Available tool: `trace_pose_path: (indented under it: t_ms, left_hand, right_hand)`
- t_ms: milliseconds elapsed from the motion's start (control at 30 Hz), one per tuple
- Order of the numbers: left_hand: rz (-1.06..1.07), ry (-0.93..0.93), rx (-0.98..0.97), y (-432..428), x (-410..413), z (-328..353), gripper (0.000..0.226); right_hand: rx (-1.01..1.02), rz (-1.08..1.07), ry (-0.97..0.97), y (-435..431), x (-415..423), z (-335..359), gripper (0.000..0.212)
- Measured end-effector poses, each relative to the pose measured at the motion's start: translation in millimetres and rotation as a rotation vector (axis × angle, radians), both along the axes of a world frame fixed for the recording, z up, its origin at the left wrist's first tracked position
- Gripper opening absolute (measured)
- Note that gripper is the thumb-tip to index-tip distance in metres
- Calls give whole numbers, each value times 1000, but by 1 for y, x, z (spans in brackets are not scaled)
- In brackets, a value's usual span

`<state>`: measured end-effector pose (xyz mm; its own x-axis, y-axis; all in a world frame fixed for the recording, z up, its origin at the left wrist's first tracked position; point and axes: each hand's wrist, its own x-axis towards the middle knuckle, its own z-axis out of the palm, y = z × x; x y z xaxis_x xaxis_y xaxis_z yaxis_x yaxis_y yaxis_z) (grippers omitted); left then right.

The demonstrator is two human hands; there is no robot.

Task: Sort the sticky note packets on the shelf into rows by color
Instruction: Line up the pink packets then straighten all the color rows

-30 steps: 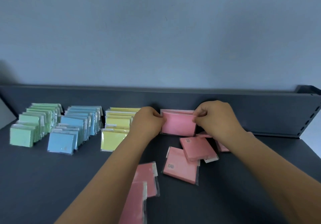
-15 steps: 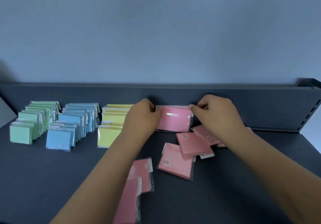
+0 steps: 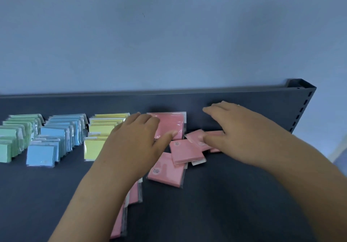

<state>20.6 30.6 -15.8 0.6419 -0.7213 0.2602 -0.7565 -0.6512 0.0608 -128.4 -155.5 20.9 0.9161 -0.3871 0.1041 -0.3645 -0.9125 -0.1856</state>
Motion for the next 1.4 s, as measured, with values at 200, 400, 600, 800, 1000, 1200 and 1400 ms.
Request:
trace_pose_path:
  t_ms: [200,400,600,800,1000,1200,1400]
  left_hand:
    - [4,22,-53,0,-26,-5,74]
    - [53,31,-76,3,-47,-19,74]
    - [24,52,-61,5,-59,-31,79]
    - [27,102,-173,25,-53,-34,82]
    - [7,153,-223,47,-30,-23,84]
    - [-29,145,-193,73,-9,-26,85]
    - [-63,142,-207,86,1,-24,85]
  right_hand:
    - [92,-100,-167,-18,-41,4,74]
    - [63,-162,-229,-23,-65,-8,74]
    - [44,-182,-225,-17,-77,-21,76]
    - [130,-260,-243,-7,-88,-21,78]
    - [210,-393,-340,16,-86,-18,79]
    - [206,-447,-362,50,-66,-27,77]
    - [161,-413,-300,79,-43,-46,77]
